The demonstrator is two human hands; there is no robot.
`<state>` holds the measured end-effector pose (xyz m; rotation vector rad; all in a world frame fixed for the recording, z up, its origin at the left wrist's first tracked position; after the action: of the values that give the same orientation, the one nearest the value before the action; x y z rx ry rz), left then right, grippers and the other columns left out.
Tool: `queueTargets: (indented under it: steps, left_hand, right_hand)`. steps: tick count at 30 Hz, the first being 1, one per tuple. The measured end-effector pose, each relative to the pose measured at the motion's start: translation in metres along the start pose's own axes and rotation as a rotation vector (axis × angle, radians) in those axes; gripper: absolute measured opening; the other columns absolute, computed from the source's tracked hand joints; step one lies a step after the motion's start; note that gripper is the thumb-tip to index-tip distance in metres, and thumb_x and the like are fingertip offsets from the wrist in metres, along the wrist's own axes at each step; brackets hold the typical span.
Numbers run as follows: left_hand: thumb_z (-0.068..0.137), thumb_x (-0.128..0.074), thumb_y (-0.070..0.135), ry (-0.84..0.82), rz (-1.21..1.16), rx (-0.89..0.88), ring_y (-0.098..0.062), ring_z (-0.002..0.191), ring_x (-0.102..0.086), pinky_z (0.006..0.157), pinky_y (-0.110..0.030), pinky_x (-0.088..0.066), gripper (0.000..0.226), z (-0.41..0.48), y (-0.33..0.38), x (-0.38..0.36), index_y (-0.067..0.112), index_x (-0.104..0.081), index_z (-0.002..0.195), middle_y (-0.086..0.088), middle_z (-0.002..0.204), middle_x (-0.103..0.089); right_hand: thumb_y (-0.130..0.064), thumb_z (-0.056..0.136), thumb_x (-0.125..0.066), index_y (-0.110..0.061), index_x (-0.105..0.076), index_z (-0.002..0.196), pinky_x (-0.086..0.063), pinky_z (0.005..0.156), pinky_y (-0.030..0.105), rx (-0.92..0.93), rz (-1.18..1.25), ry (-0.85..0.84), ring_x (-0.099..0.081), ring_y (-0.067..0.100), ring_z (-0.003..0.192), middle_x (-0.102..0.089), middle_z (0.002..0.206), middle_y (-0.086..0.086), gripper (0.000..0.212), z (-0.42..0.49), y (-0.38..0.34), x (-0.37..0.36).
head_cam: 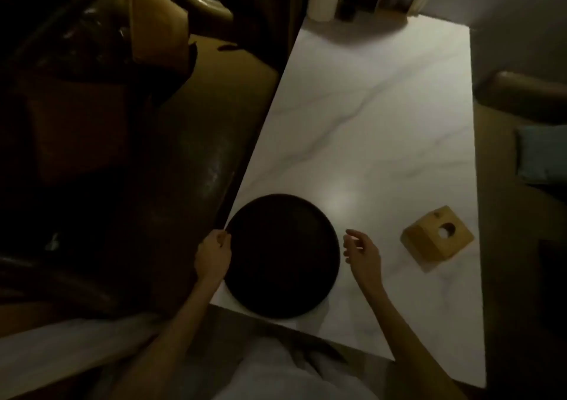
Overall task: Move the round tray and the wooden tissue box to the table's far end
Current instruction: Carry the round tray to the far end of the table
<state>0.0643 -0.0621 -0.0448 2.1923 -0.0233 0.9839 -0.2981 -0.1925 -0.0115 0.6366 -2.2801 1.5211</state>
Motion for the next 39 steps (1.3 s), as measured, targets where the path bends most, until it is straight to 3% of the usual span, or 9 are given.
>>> queueTargets:
  steps: [4, 9, 13, 16, 19, 24, 28, 33, 39]
  left_hand:
    - [0.094, -0.055, 0.03, -0.111, 0.136, 0.151, -0.04, 0.124, -0.05, 0.103, -0.049, -0.044, 0.058, 0.045, -0.05, -0.043, 0.005, -0.037, 0.143, -0.025, 0.139, -0.049]
    - [0.091, -0.059, 0.026, -0.207, 0.345, 0.164, -0.043, 0.121, -0.047, 0.101, -0.05, -0.045, 0.052, 0.069, -0.082, -0.069, 0.006, -0.043, 0.136, -0.026, 0.135, -0.045]
    - [0.089, -0.062, 0.019, -0.274, 0.195, 0.198, -0.041, 0.109, -0.056, 0.095, -0.048, -0.052, 0.043, 0.077, -0.093, -0.072, 0.001, -0.05, 0.127, -0.027, 0.127, -0.051]
    - [0.09, -0.061, 0.017, -0.396, 0.13, 0.264, -0.045, 0.11, -0.059, 0.094, -0.051, -0.052, 0.048, 0.078, -0.103, -0.079, -0.012, -0.048, 0.126, -0.032, 0.124, -0.058]
    - [0.091, -0.062, 0.026, -0.454, 0.171, 0.249, -0.045, 0.106, -0.061, 0.085, -0.047, -0.054, 0.051, 0.063, -0.099, -0.081, -0.015, -0.05, 0.119, -0.032, 0.118, -0.06]
    - [0.095, -0.057, 0.019, -0.415, 0.251, 0.078, -0.034, 0.102, -0.058, 0.08, -0.04, -0.048, 0.026, 0.024, -0.05, -0.092, -0.001, -0.048, 0.109, -0.017, 0.106, -0.054]
    - [0.092, -0.057, 0.013, -0.313, 0.229, 0.055, -0.026, 0.085, -0.054, 0.075, -0.044, -0.052, 0.019, -0.01, -0.006, -0.091, 0.008, -0.041, 0.083, -0.012, 0.089, -0.05]
    - [0.093, -0.055, 0.013, -0.149, 0.11, 0.11, -0.03, 0.092, -0.056, 0.065, -0.038, -0.051, 0.019, -0.081, 0.039, -0.063, 0.002, -0.05, 0.109, -0.017, 0.105, -0.054]
    - [0.092, -0.056, 0.01, 0.079, -0.063, 0.159, -0.029, 0.093, -0.057, 0.06, -0.034, -0.049, 0.014, -0.205, 0.082, -0.048, 0.007, -0.05, 0.105, -0.014, 0.107, -0.053]
  right_hand:
    - [-0.027, 0.096, -0.057, -0.006, -0.04, 0.144, -0.048, 0.095, 0.042, -0.335, -0.032, -0.036, -0.058, 0.039, 0.117, -0.058, 0.13, 0.023, 0.055, 0.01, 0.075, -0.053]
    - [-0.014, 0.096, -0.055, -0.004, -0.041, 0.139, -0.044, 0.098, 0.042, -0.574, 0.116, 0.039, -0.05, 0.04, 0.126, -0.05, 0.141, 0.022, 0.046, -0.016, 0.133, -0.075]
    - [-0.011, 0.096, -0.055, -0.002, -0.049, 0.131, -0.046, 0.098, 0.045, -0.588, 0.133, 0.056, -0.056, 0.039, 0.115, -0.059, 0.126, 0.021, 0.038, -0.02, 0.142, -0.068]
    - [-0.009, 0.096, -0.053, 0.004, -0.063, 0.109, -0.053, 0.092, 0.055, -0.629, 0.151, -0.065, -0.061, 0.027, 0.077, -0.065, 0.085, 0.011, 0.021, -0.02, 0.149, -0.063]
    - [-0.014, 0.095, -0.054, -0.003, -0.051, 0.093, -0.056, 0.081, 0.051, -0.54, -0.079, -0.205, -0.058, 0.026, 0.077, -0.062, 0.091, 0.02, 0.011, -0.017, 0.153, -0.046]
    - [-0.016, 0.096, -0.05, -0.007, -0.037, 0.109, -0.056, 0.085, 0.054, -0.416, -0.244, -0.375, -0.059, 0.036, 0.104, -0.049, 0.104, 0.012, 0.02, -0.01, 0.161, -0.005]
    - [-0.014, 0.097, -0.048, -0.006, -0.036, 0.118, -0.059, 0.079, 0.053, -0.362, -0.227, -0.432, -0.06, 0.036, 0.105, -0.049, 0.108, 0.012, 0.025, 0.001, 0.158, 0.036]
    - [-0.015, 0.092, -0.054, -0.007, -0.041, 0.115, -0.061, 0.077, 0.052, -0.136, -0.164, -0.533, -0.061, 0.032, 0.104, -0.054, 0.112, 0.014, 0.029, 0.03, 0.122, 0.082]
    - [-0.032, 0.094, -0.06, -0.009, -0.044, 0.114, -0.056, 0.052, 0.031, 0.074, -0.062, -0.562, -0.06, 0.027, 0.096, -0.052, 0.101, 0.006, 0.035, 0.036, 0.065, 0.169]
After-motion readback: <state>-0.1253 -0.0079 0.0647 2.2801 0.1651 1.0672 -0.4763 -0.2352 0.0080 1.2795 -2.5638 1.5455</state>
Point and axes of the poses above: each hand's wrist, its own z-axis towards the middle knuckle, its own x-axis out of the back of the hand, y = z × x, the point moved 10 cm from there along z, towards the middle knuckle
